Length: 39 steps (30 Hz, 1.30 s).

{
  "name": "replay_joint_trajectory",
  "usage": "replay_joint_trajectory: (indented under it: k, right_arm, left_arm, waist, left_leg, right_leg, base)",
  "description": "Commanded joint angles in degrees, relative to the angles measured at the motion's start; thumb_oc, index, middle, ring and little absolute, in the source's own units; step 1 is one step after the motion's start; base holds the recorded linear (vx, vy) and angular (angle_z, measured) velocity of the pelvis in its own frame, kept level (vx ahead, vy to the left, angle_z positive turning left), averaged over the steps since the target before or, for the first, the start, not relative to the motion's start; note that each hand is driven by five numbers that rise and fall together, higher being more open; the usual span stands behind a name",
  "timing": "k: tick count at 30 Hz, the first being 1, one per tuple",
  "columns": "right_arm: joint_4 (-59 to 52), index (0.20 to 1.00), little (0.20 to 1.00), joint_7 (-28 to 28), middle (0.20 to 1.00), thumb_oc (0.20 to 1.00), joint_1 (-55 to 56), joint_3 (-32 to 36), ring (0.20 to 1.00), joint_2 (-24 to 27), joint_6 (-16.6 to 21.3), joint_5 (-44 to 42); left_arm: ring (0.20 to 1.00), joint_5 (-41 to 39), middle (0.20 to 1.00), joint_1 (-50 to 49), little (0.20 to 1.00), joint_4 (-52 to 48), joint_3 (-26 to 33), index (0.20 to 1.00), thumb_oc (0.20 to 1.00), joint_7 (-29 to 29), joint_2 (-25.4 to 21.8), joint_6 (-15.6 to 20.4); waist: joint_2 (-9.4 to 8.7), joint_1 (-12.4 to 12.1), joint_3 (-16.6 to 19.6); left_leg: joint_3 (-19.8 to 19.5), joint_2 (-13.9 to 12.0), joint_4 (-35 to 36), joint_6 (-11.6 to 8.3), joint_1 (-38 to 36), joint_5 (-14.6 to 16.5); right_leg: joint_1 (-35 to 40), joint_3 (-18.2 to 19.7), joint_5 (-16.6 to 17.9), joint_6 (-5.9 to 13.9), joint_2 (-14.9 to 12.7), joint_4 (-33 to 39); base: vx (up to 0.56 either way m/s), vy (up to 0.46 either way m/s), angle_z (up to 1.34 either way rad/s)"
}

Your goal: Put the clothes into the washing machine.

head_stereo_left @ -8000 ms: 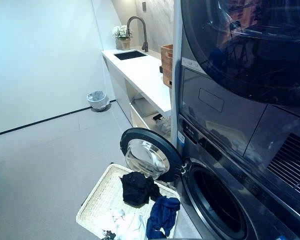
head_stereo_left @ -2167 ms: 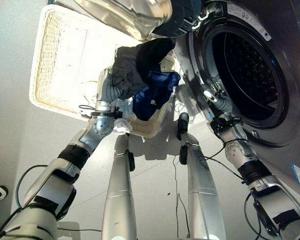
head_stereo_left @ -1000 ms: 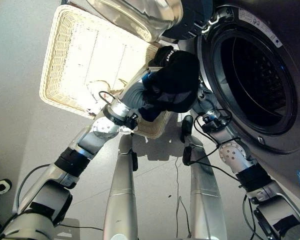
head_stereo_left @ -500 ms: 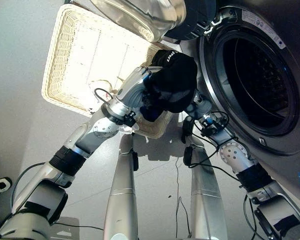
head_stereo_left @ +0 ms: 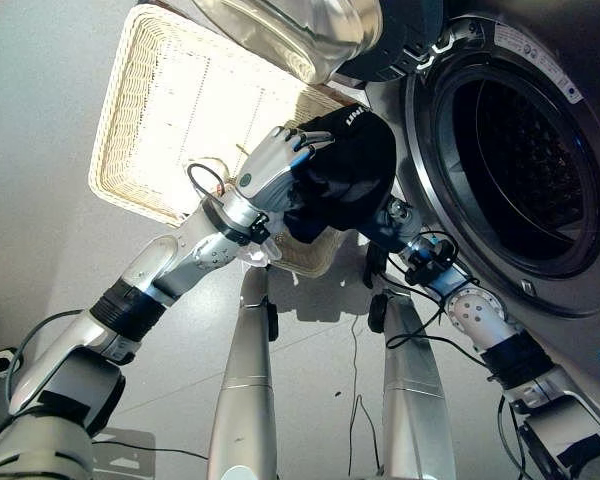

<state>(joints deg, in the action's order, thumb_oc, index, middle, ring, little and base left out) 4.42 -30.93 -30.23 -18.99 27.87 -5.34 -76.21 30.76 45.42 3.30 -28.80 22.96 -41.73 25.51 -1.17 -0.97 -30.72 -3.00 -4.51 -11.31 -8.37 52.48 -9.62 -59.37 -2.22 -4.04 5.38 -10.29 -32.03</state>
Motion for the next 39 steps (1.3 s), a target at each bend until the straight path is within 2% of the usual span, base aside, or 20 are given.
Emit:
replay_joint_trajectory:
  k: [1,18,19,20,27,39]
  right_arm:
    - [-11.51,1.000,1.000,-7.37,1.000,1.000,-0.76,-2.72,1.000,-1.70,-0.01,-2.45]
    - [-12.75,1.000,1.000,-7.28,1.000,1.000,-2.20,-2.55,1.000,-2.58,1.30,-6.73]
    - [-12.72,0.818,0.818,-7.25,0.818,0.818,-2.18,-2.47,0.818,-2.70,1.35,-6.89]
    - [-12.60,0.209,0.209,-7.21,0.209,0.209,-2.28,-2.31,0.209,-2.88,1.59,-7.44]
    - [-12.79,0.200,0.200,-7.30,0.200,0.200,-2.51,-2.17,0.200,-3.56,2.57,-8.19]
    - [-12.71,0.200,0.200,-7.40,0.200,0.200,-2.37,-1.48,0.200,-4.21,3.81,-9.89]
  left_arm:
    - [0.200,2.11,0.200,2.11,0.200,-3.87,-0.63,0.200,0.200,-0.79,-0.39,-0.58]
    - [0.200,-2.86,0.200,4.14,0.200,-4.20,-3.96,0.200,0.200,-14.94,-0.97,-0.98]
    - [0.200,-3.02,0.200,4.17,0.200,-4.24,-4.02,0.200,0.200,-15.35,-0.99,-0.99]
    - [0.200,-3.19,0.200,4.38,0.200,-4.20,-4.14,0.200,0.200,-16.26,-0.97,-0.92]
    - [0.200,-3.70,0.200,4.66,0.200,-4.74,-4.68,0.200,0.200,-19.61,-0.86,-0.81]
    - [0.200,-2.75,0.200,4.02,0.200,-5.04,-4.05,0.200,0.200,-20.99,-0.46,-1.41]
  waist:
    - [0.69,1.03,0.93]
    - [1.12,1.43,0.93]
    - [1.14,1.43,0.93]
    - [1.16,1.46,0.93]
    - [1.18,1.49,0.93]
    - [1.24,1.45,0.93]
  left_leg:
    - [-0.54,4.91,-4.51,4.09,0.66,3.95]
    - [0.10,4.80,-4.32,4.05,0.44,3.85]
    - [0.13,4.82,-4.29,4.05,0.39,3.84]
    - [0.21,4.82,-4.31,4.04,0.39,3.83]
    - [0.31,4.80,-4.37,4.05,0.57,3.81]
    - [0.42,4.75,-4.33,4.02,0.67,3.78]
  right_leg:
    - [5.04,-4.68,11.15,1.97,2.61,15.24]
    - [5.03,-4.58,11.56,2.19,2.65,15.57]
    - [5.09,-4.59,11.57,2.19,2.66,15.62]
    - [5.12,-4.58,11.60,2.20,2.65,15.68]
    - [4.90,-4.46,11.75,2.31,2.68,15.69]
    - [4.82,-4.49,11.91,2.44,2.52,15.87]
  base:
    - [0.00,0.000,0.00]
    - [0.00,0.000,0.00]
    - [0.00,0.000,0.00]
    - [0.00,0.000,0.00]
    - [0.00,0.000,0.00]
    - [0.00,0.000,0.00]
